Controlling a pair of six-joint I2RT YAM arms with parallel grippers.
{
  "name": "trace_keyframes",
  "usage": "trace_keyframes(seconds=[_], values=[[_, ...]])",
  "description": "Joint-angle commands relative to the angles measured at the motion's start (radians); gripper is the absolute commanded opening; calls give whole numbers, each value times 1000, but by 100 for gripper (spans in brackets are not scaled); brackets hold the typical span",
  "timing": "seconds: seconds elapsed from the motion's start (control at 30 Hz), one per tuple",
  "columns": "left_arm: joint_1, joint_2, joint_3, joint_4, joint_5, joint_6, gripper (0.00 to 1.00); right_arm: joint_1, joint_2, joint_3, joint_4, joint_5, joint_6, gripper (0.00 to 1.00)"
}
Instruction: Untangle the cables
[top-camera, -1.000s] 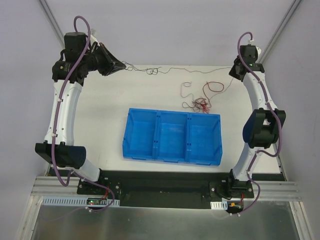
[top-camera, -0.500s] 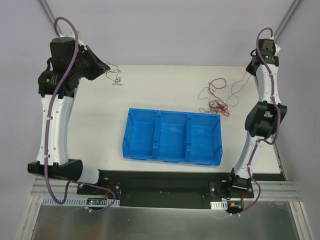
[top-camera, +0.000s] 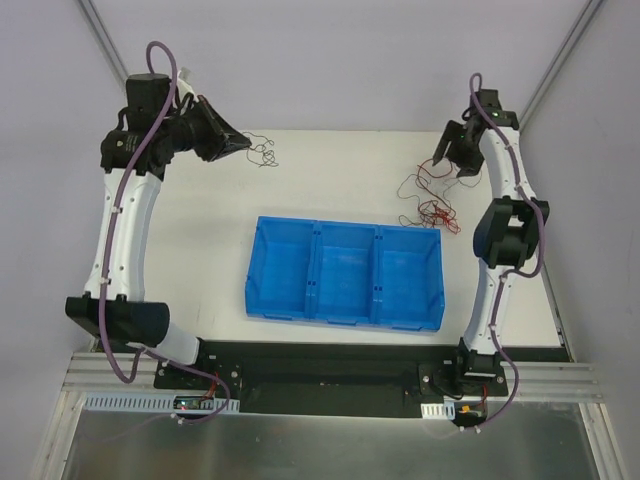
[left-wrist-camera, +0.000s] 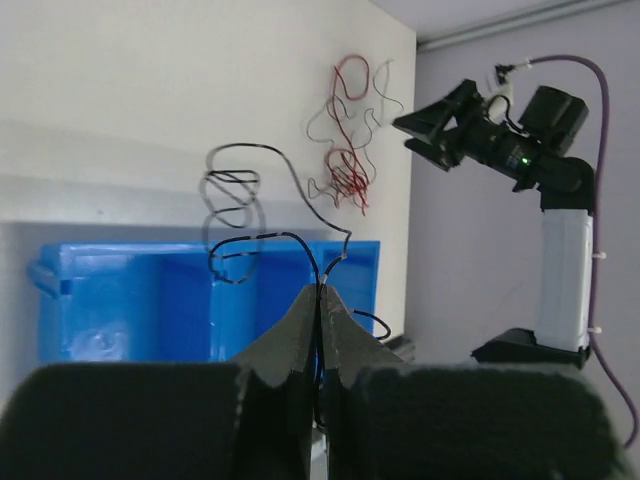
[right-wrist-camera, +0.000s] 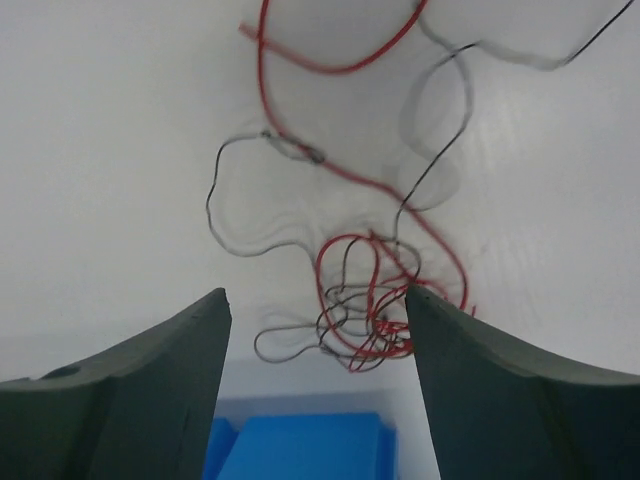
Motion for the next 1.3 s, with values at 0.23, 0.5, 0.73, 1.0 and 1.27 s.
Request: trace_keyframes(seconds=[0.23, 0.5, 0.73, 1.0, 1.27], values=[[-76, 139, -29, 103, 340, -134, 0, 293, -428, -335, 284, -606, -167, 72], [-119, 137, -86, 109, 403, -143, 0, 445, -453, -325, 544, -809, -54, 70], [-132, 124, -109, 112, 415, -140, 0, 488, -460, -424, 726, -980, 68, 67], [-132, 127, -101, 112, 429, -146, 0, 526, -468, -484, 743, -989, 65, 61], [-133, 141, -79, 112, 431, -147, 0, 563, -454, -484, 745, -949, 69, 38]])
